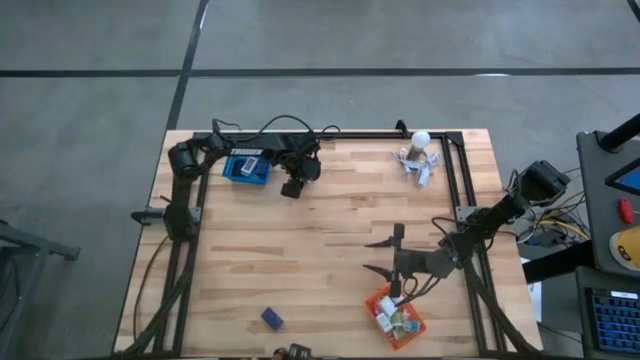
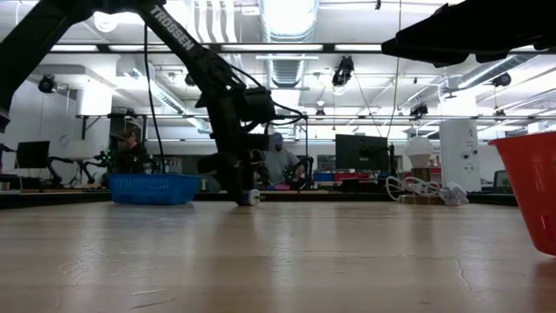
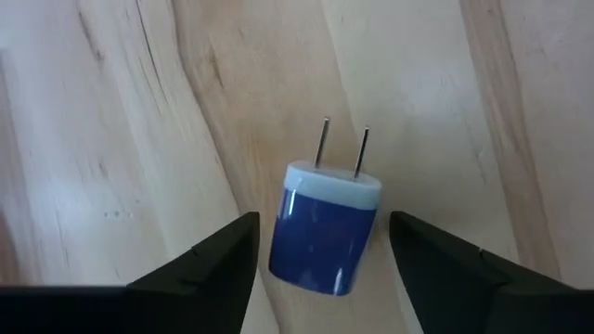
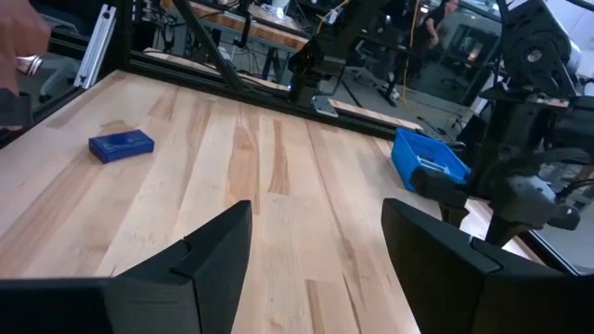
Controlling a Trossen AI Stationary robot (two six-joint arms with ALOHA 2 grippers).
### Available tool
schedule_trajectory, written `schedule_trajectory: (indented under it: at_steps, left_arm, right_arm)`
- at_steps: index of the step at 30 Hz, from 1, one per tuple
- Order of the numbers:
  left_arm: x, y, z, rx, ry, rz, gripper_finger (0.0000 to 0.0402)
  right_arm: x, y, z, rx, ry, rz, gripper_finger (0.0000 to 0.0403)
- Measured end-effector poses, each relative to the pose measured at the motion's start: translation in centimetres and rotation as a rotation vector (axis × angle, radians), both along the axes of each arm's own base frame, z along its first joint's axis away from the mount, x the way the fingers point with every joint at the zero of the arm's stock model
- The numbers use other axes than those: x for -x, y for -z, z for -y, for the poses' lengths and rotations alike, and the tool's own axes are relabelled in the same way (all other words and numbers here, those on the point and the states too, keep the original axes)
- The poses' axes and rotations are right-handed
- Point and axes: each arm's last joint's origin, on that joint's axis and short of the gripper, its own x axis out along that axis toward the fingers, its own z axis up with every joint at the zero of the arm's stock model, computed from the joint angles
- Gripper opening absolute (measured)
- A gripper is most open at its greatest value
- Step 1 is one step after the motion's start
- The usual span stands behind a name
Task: Pick & Place Office items
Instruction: Put the violet charger adapter into the orange bin
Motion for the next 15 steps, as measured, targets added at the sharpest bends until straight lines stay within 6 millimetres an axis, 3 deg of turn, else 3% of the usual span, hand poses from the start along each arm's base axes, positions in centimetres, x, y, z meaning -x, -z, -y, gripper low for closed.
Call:
schedule_trajectory:
  at_steps: [5,10,15]
  left_arm:
    - [0.07,0.04,-0.05,-0.019,-0.004,-0.012,0.0199]
    - [0.07,0.01,-0.16,-0.038,-0.01,-0.015,0.0124]
    - [0.08,0.01,-0.19,-0.039,-0.007,-0.014,0.0123]
  right_arm:
    - [0.0,0.0,-0.01,0.0,-0.001,0.0,0.0235]
    - [0.01,0.0,-0.01,0.0,0.0,0.0,0.0235]
    - [0.01,0.0,-0.01,0.0,-0.001,0.0,0.0235]
